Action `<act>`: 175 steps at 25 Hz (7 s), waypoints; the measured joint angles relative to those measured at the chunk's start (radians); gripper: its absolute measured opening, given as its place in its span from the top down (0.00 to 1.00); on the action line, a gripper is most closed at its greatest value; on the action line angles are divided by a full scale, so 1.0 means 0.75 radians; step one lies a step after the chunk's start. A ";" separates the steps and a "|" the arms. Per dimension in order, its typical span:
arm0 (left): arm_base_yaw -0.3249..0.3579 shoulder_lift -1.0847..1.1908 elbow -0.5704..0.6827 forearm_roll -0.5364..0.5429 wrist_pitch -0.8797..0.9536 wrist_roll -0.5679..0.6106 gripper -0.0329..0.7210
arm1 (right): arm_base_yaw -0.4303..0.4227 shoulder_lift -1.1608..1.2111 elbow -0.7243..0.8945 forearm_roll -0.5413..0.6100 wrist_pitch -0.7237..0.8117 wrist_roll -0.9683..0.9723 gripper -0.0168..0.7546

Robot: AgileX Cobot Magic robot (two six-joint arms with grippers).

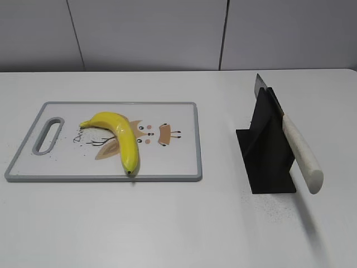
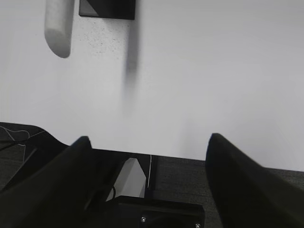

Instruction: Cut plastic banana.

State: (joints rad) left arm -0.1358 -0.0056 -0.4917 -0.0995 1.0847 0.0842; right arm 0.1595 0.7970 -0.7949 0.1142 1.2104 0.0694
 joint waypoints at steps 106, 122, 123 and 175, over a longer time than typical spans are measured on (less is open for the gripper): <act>0.000 0.349 -0.111 0.001 -0.216 0.105 0.18 | 0.282 1.084 -0.907 0.017 -0.011 -1.200 0.77; 0.000 1.224 -0.697 -0.008 -0.404 0.605 0.18 | 0.316 1.414 -1.310 0.205 0.016 -1.503 0.77; 0.000 1.281 -0.754 -0.020 -0.384 0.646 0.18 | 0.320 1.429 -1.312 0.220 0.016 -1.518 0.77; -0.170 2.241 -1.184 -0.328 -0.090 1.612 0.93 | 0.341 1.771 -1.429 0.598 0.010 -1.828 0.77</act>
State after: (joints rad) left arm -0.2636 1.6751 -1.3796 -0.3454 1.0171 1.2934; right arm 0.4154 2.1254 -1.8669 0.5625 1.2178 -1.3019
